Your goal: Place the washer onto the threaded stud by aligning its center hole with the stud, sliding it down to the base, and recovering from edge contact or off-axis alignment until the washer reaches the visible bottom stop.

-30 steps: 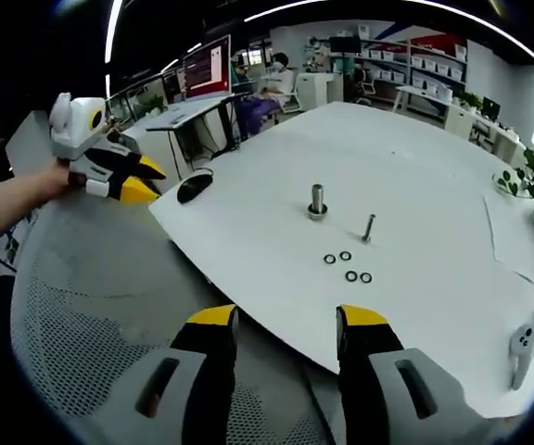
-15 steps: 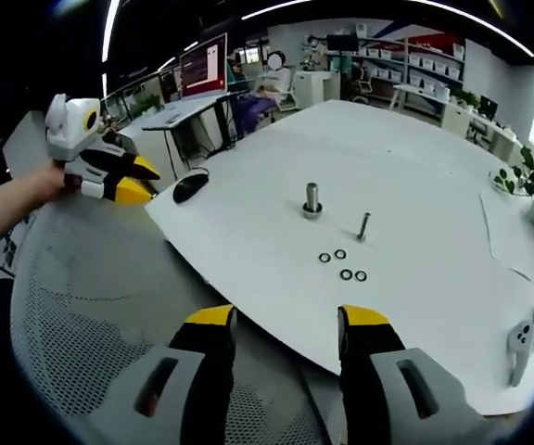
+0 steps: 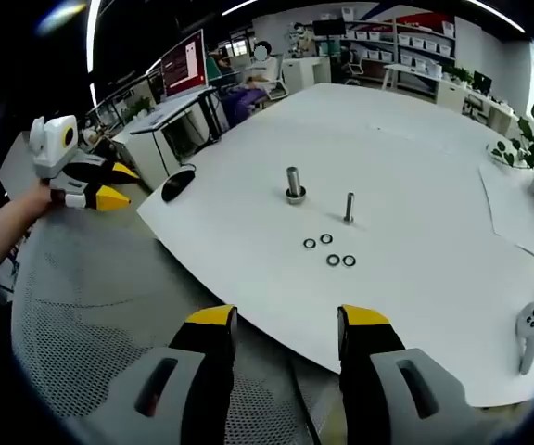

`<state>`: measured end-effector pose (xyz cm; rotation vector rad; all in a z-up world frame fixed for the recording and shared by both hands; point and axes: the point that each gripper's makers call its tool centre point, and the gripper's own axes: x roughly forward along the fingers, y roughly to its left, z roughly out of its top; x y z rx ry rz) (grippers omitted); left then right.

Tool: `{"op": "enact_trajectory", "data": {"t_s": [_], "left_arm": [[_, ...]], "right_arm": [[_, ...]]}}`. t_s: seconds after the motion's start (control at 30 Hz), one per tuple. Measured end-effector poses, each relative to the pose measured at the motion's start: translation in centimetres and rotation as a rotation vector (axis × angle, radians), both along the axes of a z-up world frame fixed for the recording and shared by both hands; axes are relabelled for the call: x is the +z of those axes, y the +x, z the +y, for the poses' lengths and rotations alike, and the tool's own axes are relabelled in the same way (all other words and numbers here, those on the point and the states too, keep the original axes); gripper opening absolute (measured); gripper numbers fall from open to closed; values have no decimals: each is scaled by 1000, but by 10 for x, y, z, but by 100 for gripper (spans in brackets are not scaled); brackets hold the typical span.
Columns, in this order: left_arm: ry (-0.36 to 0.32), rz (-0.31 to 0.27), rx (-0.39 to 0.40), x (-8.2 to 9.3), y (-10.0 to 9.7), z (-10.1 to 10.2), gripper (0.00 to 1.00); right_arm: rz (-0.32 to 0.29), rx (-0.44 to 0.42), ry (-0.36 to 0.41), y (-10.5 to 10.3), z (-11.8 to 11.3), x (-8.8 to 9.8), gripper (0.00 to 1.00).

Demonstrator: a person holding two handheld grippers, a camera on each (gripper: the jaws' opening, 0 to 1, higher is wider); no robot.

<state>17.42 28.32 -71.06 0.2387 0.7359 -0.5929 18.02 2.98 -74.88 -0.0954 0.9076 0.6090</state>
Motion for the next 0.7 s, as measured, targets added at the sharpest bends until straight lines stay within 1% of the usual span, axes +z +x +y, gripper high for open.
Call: {"op": "enact_trajectory", "data": {"t_s": [0.07,0.2,0.3,0.4,0.5,0.53,0.63,0.7], "left_arm": [[10,-6,8,0,1,3,30],[0,-6,22,1,3,4,29],[20,8,4,-4,-1,2,29],[29,12,-8,-5,-2,1,29],[31,15,-2,-5,-1,3,29],[29,13,2,-5,0,3,29],[23,14,7,-4,-1,4,29],[34,14,-2,-6,-2,3,28]], "right_arm": [[-9,-6,-4,5,-4,-2,46],[-19,-4,-23,14,-9,-9,46],[-13,0,-25,19,-11,-13,45],[-24,0,-21,25,-11,-17,44],[-31,32,-26,29,-9,-25,44],[-54,54,6,33,-4,-26,44],[-30,40,20,33,-2,-38,44],[-26,37,6,34,-3,-46,43]]}}
